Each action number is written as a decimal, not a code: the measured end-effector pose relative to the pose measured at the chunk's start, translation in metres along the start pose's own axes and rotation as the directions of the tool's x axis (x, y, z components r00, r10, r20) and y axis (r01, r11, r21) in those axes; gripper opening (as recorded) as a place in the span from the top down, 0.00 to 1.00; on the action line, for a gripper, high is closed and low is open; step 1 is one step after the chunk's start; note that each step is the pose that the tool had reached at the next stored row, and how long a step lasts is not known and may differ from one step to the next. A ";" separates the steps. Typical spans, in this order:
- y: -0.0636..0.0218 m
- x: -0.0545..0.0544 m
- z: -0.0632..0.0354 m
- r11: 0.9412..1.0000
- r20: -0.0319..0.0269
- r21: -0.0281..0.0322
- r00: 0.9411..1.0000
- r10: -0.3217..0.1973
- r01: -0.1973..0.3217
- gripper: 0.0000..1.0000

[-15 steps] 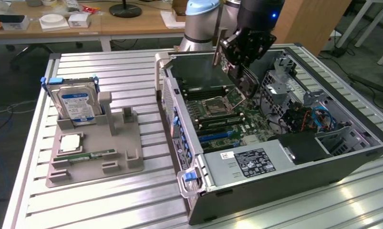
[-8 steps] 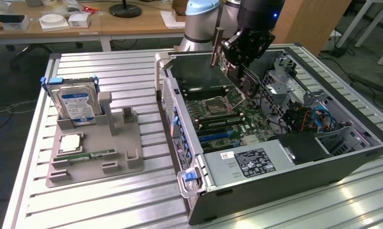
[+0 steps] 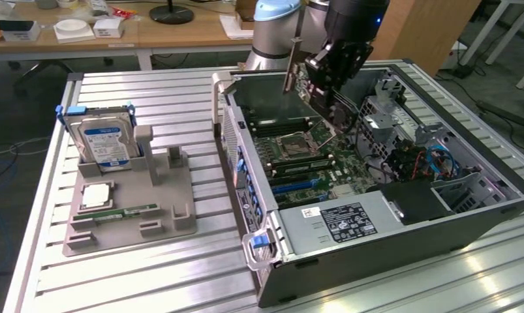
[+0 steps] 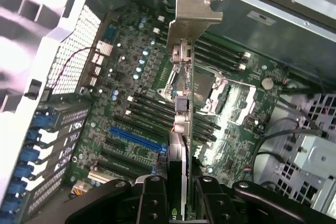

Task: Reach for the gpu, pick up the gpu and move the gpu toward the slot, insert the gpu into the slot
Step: 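Insert the gpu into the slot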

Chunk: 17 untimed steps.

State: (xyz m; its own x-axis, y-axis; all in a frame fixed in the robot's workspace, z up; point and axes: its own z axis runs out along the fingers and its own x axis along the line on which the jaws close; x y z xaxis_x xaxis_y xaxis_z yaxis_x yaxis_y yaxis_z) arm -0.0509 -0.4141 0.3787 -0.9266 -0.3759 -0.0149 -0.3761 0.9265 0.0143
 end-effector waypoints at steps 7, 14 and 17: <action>0.0000 0.000 0.0000 0.996 -0.001 -0.001 0.996 -0.092 0.092 0.74; 0.0001 0.000 0.0000 0.986 -0.002 -0.003 0.986 -0.168 0.168 0.74; 0.0002 0.000 -0.0001 0.977 -0.003 -0.003 0.977 -0.211 0.211 0.74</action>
State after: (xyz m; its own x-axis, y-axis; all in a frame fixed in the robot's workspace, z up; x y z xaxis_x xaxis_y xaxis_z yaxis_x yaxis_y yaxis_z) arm -0.0514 -0.4141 0.3787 -0.8264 -0.5629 -0.0148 -0.5630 0.8263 0.0142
